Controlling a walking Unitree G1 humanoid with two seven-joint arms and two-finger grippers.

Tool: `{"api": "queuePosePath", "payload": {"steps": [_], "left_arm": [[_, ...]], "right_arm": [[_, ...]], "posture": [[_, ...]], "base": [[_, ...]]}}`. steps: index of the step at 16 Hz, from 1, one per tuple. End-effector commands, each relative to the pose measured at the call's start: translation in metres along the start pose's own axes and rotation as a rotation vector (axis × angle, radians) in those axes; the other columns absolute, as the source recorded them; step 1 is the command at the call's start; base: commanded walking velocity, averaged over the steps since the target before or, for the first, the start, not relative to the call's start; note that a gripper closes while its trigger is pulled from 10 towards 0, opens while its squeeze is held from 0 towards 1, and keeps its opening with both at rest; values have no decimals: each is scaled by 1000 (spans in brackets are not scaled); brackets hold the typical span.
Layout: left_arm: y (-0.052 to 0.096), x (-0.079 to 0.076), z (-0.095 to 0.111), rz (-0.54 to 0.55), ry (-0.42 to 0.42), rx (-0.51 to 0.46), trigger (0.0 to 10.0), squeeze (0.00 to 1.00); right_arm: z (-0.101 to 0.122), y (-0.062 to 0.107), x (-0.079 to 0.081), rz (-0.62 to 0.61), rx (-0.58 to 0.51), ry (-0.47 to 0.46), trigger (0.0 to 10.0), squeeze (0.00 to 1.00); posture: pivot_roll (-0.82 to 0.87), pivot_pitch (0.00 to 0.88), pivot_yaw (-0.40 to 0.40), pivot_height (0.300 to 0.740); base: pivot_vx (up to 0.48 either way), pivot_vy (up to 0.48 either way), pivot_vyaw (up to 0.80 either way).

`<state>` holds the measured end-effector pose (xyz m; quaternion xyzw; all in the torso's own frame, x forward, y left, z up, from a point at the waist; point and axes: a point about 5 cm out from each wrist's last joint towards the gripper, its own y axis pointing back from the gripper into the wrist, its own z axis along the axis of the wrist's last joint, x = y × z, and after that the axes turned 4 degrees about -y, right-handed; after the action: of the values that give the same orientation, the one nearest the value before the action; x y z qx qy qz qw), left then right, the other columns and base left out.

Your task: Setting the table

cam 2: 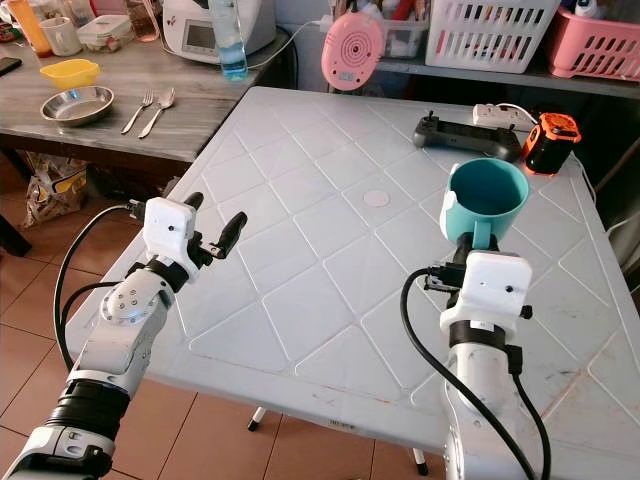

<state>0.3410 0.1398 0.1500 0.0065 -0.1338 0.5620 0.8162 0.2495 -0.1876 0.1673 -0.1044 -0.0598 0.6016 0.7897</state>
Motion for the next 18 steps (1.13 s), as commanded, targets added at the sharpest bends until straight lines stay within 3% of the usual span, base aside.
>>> {"api": "queuePosePath", "payload": {"steps": [1,11,18], "left_arm": [[-1,1,1,2,-1,2,10000,0],[-3,1,1,0,39,16,10000,0],[-6,0,1,18,51,23,10000,0]], "right_arm": [[2,0,-3,-16,-10,-3,10000,0],[0,2,-2,-12,2,-7,10000,0],[-1,2,-1,-12,7,-14,10000,0]], "posture": [[71,77,7,740],[69,79,17,740],[69,81,21,740]], "base": [[0,0,0],[0,0,0],[0,0,-663]]}}
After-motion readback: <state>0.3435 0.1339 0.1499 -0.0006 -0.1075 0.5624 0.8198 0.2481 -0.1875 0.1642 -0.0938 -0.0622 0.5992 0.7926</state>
